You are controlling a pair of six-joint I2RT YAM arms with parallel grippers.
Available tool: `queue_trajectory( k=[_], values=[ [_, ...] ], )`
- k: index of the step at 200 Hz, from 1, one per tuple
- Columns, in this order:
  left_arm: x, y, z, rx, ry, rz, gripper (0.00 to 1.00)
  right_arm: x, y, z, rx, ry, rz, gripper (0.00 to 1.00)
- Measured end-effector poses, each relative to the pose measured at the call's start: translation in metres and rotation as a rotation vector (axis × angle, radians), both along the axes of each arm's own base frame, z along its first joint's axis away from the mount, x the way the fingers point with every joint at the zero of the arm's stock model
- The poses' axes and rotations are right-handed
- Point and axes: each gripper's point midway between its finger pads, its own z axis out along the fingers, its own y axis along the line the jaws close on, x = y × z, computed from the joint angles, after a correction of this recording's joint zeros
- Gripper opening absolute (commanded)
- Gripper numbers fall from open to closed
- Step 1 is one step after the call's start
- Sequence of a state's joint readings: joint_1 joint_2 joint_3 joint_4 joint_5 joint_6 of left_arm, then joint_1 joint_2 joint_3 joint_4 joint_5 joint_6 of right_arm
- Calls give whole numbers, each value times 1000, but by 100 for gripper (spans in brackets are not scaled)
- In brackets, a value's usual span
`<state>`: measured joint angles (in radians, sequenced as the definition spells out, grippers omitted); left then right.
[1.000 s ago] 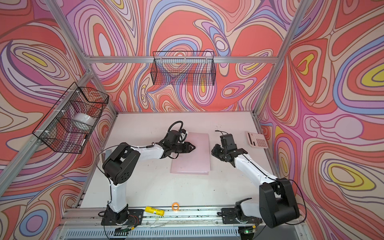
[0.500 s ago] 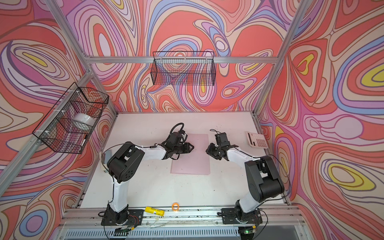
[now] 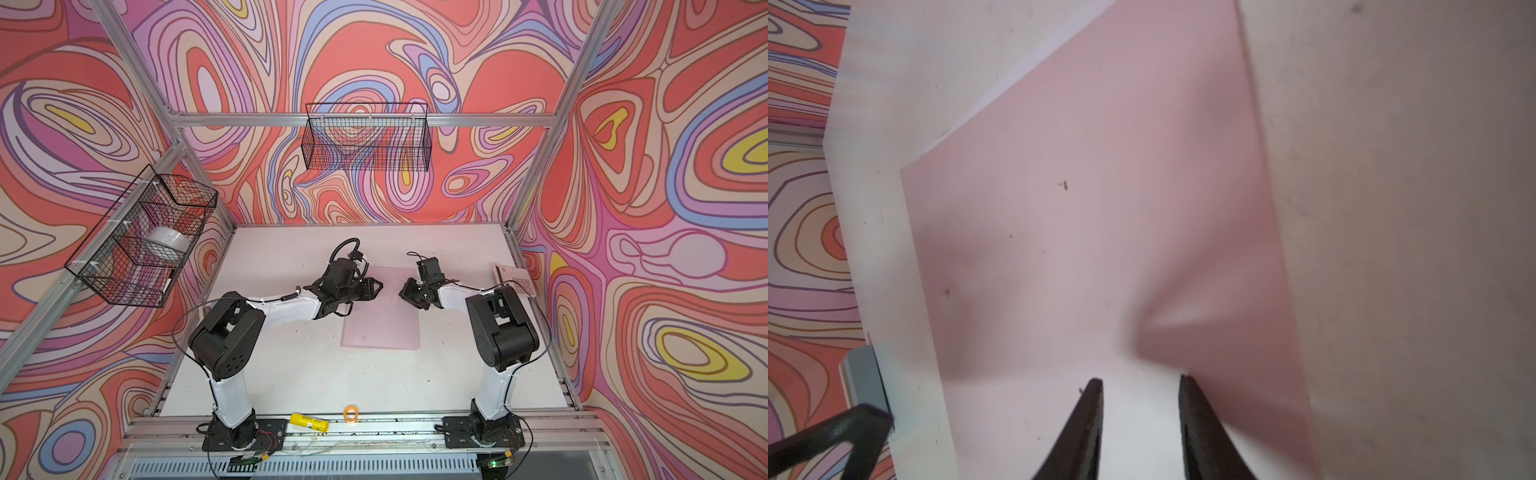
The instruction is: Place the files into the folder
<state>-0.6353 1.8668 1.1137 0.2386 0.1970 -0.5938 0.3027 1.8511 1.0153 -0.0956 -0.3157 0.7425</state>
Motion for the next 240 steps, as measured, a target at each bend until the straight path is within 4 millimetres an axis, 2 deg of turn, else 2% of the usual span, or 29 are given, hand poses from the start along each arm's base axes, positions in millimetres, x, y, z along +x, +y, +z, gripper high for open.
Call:
queue_trajectory(
  k=[27, 58, 80, 116, 140, 149, 155, 162, 165, 168, 176, 195, 214, 230, 240],
  values=[
    [-4, 8, 2, 30, -14, 8, 42, 0, 1, 0, 3, 2, 3, 32],
    [-8, 21, 2, 91, -26, 24, 53, -3, 1, 12, 5, -9, 11, 34],
    [-9, 31, 20, 125, -75, 34, 63, -6, 6, 45, 4, -67, 42, 37],
    [-11, 53, 72, 173, -206, 75, 69, -7, 22, 112, 7, -219, 102, 39],
    [-17, 78, 100, 218, -286, 134, 75, -11, 24, 131, -1, -262, 116, 42],
    [-19, 88, 107, 239, -308, 163, 78, -13, 23, 133, -10, -266, 119, 48],
    [-21, 97, 112, 260, -327, 186, 79, -15, 23, 134, -19, -271, 121, 57],
    [-22, 108, 117, 285, -348, 220, 81, -16, 21, 137, -32, -278, 122, 88],
    [-22, 112, 119, 296, -355, 231, 96, -18, 21, 138, -32, -277, 116, 97],
    [-22, 116, 120, 307, -365, 244, 100, -18, 20, 139, -45, -285, 122, 98],
    [-24, 126, 124, 336, -395, 272, 100, -22, 21, 144, -66, -304, 127, 99],
    [-27, 144, 114, 399, -477, 300, 100, -32, 30, 161, -117, -379, 158, 99],
    [-31, 153, 79, 482, -521, 280, 100, -42, 45, 176, -143, -448, 195, 99],
    [-37, 170, 51, 584, -541, 305, 100, -44, 50, 177, -173, -470, 207, 99],
    [-39, 184, 50, 633, -589, 350, 100, -43, 48, 175, -195, -475, 201, 99]
  ],
)
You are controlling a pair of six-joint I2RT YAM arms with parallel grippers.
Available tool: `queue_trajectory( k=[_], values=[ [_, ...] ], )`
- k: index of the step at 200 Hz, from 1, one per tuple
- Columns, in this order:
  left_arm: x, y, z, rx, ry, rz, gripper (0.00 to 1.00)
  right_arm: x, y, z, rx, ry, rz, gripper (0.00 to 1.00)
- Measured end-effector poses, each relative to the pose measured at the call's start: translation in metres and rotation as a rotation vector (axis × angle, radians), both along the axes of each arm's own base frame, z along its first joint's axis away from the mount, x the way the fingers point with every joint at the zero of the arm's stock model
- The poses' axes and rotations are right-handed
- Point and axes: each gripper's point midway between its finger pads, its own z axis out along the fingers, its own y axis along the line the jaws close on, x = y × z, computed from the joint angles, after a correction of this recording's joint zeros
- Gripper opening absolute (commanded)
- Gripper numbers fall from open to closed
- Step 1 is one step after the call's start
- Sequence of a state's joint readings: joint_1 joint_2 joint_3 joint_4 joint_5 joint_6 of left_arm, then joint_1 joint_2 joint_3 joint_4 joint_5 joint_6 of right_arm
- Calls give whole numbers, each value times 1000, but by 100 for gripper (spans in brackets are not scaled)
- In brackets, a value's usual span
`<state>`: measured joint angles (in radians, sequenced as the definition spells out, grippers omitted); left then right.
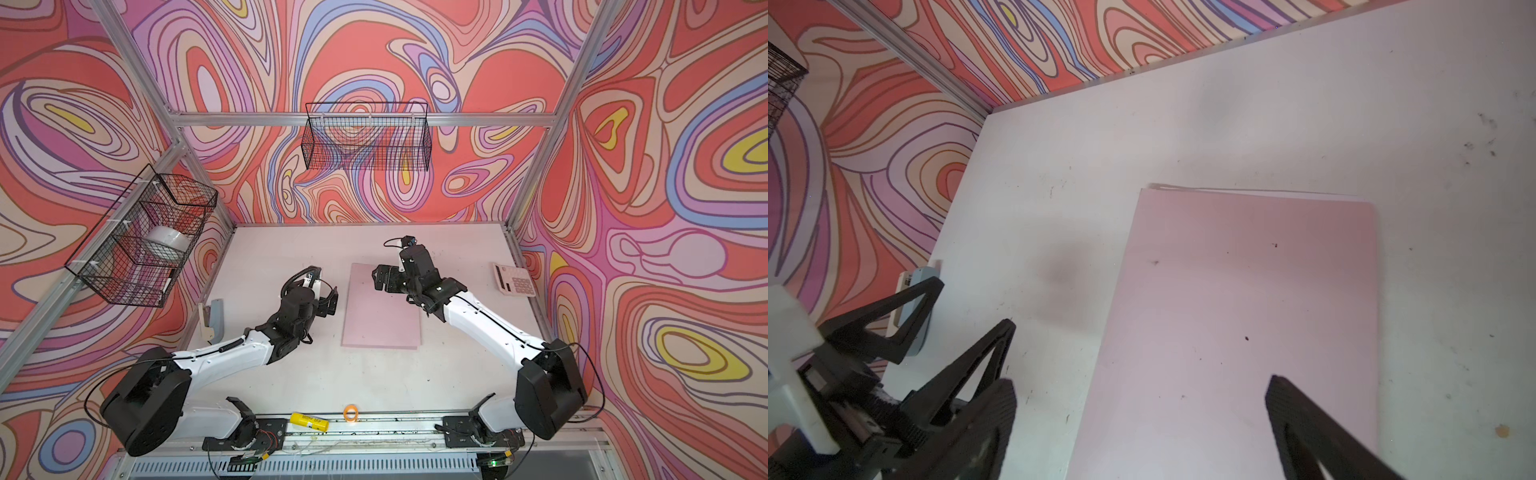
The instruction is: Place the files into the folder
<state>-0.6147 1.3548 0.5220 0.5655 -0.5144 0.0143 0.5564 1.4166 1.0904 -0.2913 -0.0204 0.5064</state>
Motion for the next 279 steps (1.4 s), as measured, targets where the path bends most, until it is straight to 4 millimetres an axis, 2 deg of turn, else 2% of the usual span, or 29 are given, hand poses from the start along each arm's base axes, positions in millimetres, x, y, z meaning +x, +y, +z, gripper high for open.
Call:
queue_trajectory(
  k=[23, 43, 55, 71, 94, 109, 125, 157, 176, 189, 209, 223, 237, 253, 268, 279],
  values=[
    [-6, 33, 13, 115, -171, 108, 100, 1, -8, -8, -36, -17, -23, 99],
    [-5, 65, 17, 215, -222, 233, 100, -1, -15, -16, -68, -26, -38, 99],
    [-3, 91, 16, 222, -234, 317, 100, 0, -18, -18, -84, -36, -43, 99],
    [-5, 124, 3, 230, -215, 403, 100, 2, -21, -18, -101, -56, -51, 99],
    [-3, 149, -26, 226, -155, 458, 100, 5, -26, -20, -136, -90, -61, 99],
    [-2, 154, -36, 216, -129, 465, 100, 5, -34, -22, -172, -118, -74, 99],
    [-3, 155, -35, 160, -146, 441, 100, 5, -46, -23, -230, -170, -100, 99],
    [-20, 182, -44, 31, -146, 450, 100, 6, -76, -31, -385, -274, -163, 99],
    [-16, 183, -46, -25, -147, 417, 100, 12, -94, -29, -448, -319, -208, 98],
    [-12, 180, -49, -63, -136, 382, 100, 20, -114, -24, -463, -340, -262, 98],
    [1, 182, -55, -94, -95, 376, 100, 34, -157, -13, -469, -367, -386, 98],
    [8, 181, -50, -115, -100, 363, 100, 39, -184, -12, -474, -377, -459, 99],
    [10, 178, -50, -125, -97, 352, 100, 43, -208, -22, -484, -371, -523, 99],
    [9, 177, -55, -130, -73, 346, 100, 46, -228, -48, -497, -357, -566, 99],
    [9, 176, -56, -134, -71, 342, 100, 44, -234, -83, -534, -303, -548, 98],
    [9, 176, -57, -136, -64, 342, 100, 44, -233, -100, -553, -292, -524, 98]
  ],
)
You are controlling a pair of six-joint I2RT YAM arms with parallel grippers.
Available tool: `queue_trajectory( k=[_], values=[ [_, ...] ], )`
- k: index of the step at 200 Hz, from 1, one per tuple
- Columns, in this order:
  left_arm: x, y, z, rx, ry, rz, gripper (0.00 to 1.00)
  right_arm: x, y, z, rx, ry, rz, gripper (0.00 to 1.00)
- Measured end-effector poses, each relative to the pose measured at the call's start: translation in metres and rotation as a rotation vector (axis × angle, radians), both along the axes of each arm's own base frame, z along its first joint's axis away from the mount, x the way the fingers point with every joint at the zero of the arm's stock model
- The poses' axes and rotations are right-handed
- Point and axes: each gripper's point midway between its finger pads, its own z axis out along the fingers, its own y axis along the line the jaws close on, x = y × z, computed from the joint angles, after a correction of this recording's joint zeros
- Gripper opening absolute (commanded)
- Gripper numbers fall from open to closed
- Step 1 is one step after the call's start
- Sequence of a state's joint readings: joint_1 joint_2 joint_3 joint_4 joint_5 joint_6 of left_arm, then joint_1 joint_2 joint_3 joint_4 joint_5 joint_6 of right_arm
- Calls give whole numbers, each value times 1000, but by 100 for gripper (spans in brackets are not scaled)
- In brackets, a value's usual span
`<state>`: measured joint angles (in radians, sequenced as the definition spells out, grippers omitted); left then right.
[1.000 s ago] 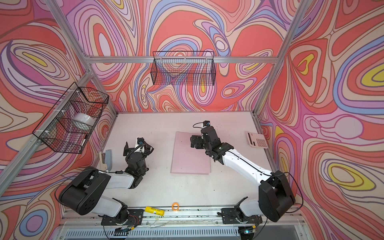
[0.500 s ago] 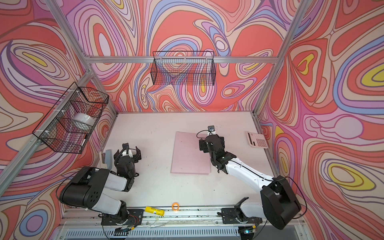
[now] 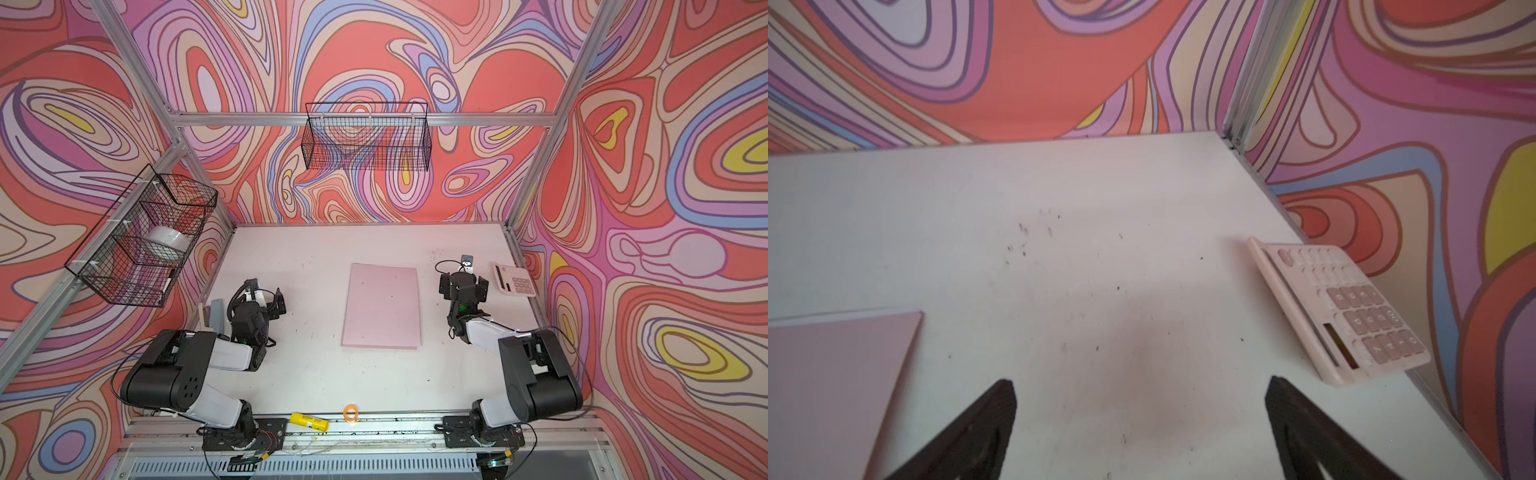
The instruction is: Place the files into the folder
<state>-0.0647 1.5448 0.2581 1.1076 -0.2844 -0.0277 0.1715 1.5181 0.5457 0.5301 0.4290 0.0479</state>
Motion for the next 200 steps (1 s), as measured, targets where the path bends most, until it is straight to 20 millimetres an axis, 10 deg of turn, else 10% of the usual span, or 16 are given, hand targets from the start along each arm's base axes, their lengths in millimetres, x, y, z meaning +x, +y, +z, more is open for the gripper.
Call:
queue_trajectory(
  k=[50, 96, 200],
  values=[
    [0, -1, -2, -4, 9, -4, 100, -19, -16, -58, -10, -19, 26, 98],
    [10, 5, -5, -24, 52, 2, 100, 16, -28, -17, 57, -150, 39, 99],
    [15, 1, -7, -43, 76, -19, 100, 17, -21, -20, 79, -138, 77, 99]
  ],
)
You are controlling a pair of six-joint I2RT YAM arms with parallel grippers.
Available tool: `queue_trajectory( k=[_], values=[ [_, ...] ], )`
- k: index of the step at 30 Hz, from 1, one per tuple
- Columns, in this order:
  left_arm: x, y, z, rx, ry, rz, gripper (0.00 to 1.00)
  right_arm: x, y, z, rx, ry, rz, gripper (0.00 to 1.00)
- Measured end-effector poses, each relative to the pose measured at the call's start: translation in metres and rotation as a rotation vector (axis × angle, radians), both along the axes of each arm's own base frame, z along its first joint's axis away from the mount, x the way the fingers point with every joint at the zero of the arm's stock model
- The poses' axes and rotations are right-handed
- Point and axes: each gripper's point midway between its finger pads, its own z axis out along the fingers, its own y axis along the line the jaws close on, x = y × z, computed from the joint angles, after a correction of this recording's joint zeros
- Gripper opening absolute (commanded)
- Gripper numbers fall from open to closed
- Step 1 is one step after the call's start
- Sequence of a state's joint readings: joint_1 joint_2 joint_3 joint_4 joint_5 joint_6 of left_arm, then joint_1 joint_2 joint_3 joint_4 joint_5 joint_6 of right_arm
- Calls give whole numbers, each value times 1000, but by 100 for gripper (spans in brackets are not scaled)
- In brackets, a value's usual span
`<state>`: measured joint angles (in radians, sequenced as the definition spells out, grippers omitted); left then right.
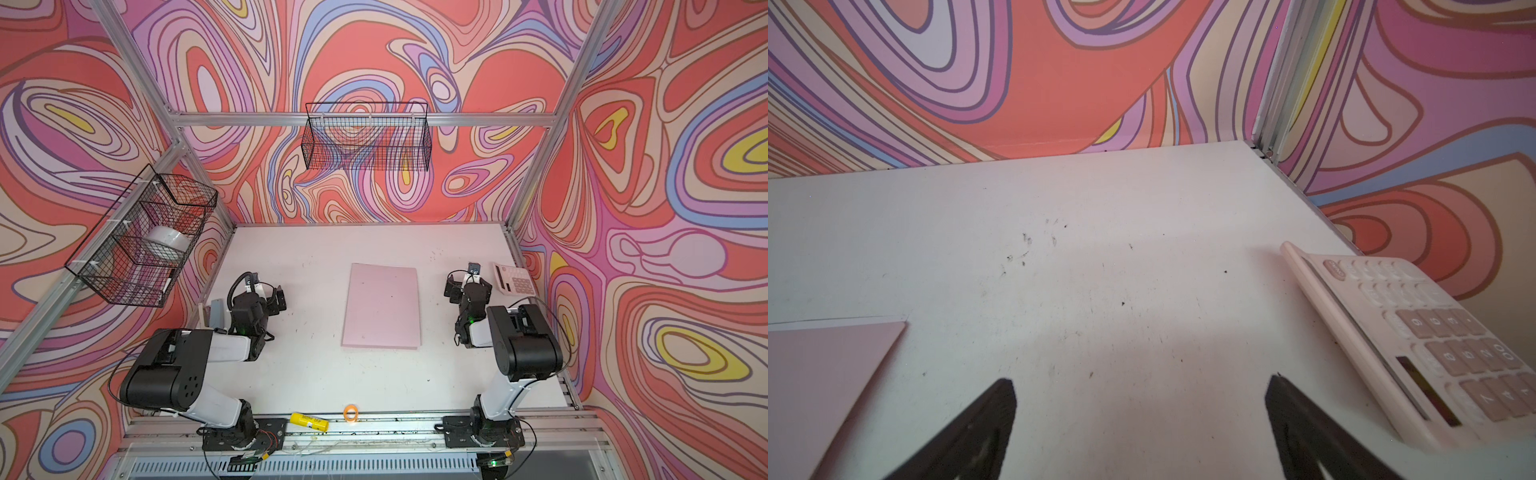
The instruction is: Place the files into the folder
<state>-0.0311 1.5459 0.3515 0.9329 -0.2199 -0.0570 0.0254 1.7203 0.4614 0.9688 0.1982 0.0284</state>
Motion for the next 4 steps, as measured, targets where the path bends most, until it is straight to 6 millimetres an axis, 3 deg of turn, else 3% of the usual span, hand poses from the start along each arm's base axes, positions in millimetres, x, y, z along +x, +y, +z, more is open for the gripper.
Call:
queue_trajectory(
  k=[4],
  values=[
    [0, 0, -1, 0, 2, 0, 100, 1, 1, -1, 5, 6, 5, 99]
  ],
)
